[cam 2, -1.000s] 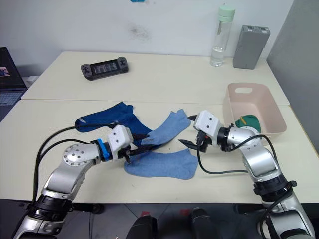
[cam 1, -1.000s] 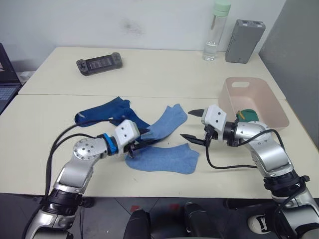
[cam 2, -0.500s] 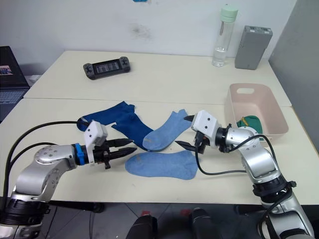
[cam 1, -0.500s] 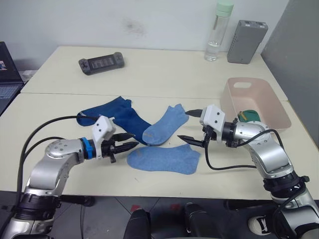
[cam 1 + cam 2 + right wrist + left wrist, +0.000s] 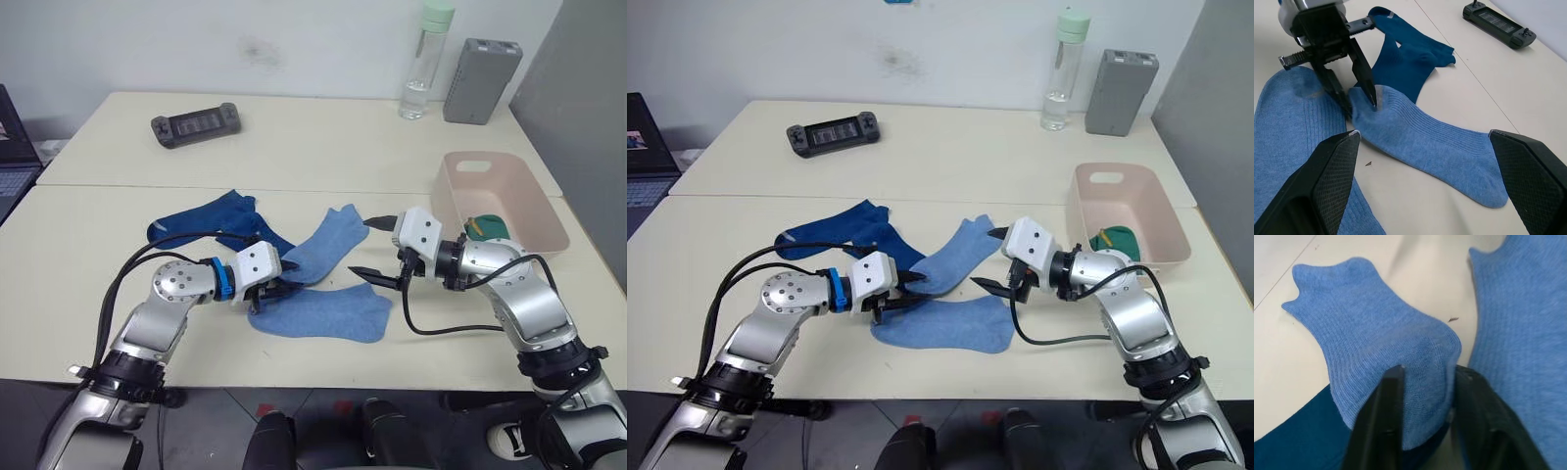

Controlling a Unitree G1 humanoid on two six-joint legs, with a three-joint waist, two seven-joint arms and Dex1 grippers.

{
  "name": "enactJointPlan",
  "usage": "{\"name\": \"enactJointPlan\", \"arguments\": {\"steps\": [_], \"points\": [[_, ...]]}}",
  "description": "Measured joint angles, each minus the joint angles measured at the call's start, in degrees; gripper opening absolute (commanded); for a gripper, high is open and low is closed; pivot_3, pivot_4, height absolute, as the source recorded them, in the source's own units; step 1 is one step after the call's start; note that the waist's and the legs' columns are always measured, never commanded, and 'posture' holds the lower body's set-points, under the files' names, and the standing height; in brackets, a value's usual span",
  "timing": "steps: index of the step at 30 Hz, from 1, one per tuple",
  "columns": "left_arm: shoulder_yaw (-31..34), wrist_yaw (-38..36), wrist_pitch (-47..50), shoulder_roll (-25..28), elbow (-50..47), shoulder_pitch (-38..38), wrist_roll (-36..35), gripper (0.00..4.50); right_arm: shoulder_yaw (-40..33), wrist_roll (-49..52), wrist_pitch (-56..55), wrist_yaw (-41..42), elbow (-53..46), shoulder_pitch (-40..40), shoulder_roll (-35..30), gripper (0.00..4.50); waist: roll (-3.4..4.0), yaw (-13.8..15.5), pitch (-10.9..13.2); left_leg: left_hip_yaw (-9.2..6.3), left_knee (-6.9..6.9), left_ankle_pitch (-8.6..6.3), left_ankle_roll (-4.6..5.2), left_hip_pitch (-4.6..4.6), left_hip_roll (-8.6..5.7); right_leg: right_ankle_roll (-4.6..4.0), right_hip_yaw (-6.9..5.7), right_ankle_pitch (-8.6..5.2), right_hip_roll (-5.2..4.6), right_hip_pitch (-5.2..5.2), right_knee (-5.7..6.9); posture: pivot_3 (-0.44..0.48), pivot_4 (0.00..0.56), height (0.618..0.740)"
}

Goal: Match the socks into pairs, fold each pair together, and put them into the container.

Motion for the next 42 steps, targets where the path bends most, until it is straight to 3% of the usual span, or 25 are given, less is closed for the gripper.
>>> {"name": "enactJointPlan", "arguments": {"steps": [2,11,20,30,36,42], "points": [[0.0,-0.2,-0.6,-0.5,0.8,-0.1,0.0,0.04,0.0,0.0,0.1,0.0,-0.4,0.3,0.0,4.50,0.00,0.0,0.0,-0.01,0.00,0.00,0.00,-0.02,0.00,0.01,-0.02,0.00,0.00,0.00,0.00,0.000,0.150,0.740],[1.9,-1.8,5.4,-1.9,-0.3,0.0,-5.6,0.04,0.0,0.0,0.2,-0.2,-0.6,0.3,0.0,4.50,0.00,0.0,0.0,-0.01,0.01,0.00,0.00,-0.01,0.00,0.05,-0.02,-0.02,0.00,0.00,0.01,0.000,0.150,0.740],[6.7,-4.3,9.0,0.7,-2.6,-2.0,-9.9,0.04,-0.1,0.0,0.2,-0.2,0.1,0.0,0.0,4.50,0.00,0.1,0.0,-0.01,0.00,0.00,0.00,-0.01,0.00,0.06,-0.01,-0.03,0.00,0.01,-0.02,0.000,0.150,0.740],[6.5,-11.6,1.0,9.3,-22.7,15.5,-10.3,0.04,-2.0,0.8,0.2,0.5,2.9,-2.5,-0.7,4.50,0.01,-0.3,0.0,0.04,-0.04,0.00,0.00,0.05,0.03,0.09,0.05,-0.10,-0.01,0.00,-0.01,0.000,0.150,0.740],[6.8,-12.0,-9.9,14.6,-19.4,22.5,-3.5,0.04,0.2,0.2,3.3,1.1,6.8,-4.4,0.7,4.50,0.02,-0.2,0.0,0.08,-0.03,0.00,0.00,0.08,0.04,0.11,0.06,-0.16,-0.01,-0.01,0.01,0.000,0.150,0.740],[6.5,-9.4,-13.2,13.3,-17.6,22.2,-1.5,0.04,3.9,-1.2,10.8,1.3,16.5,-10.9,5.0,4.50,0.04,-0.2,0.0,0.09,-0.04,0.00,0.00,0.01,0.04,0.01,0.05,-0.10,-0.01,-0.09,0.01,0.000,0.150,0.740]]}}
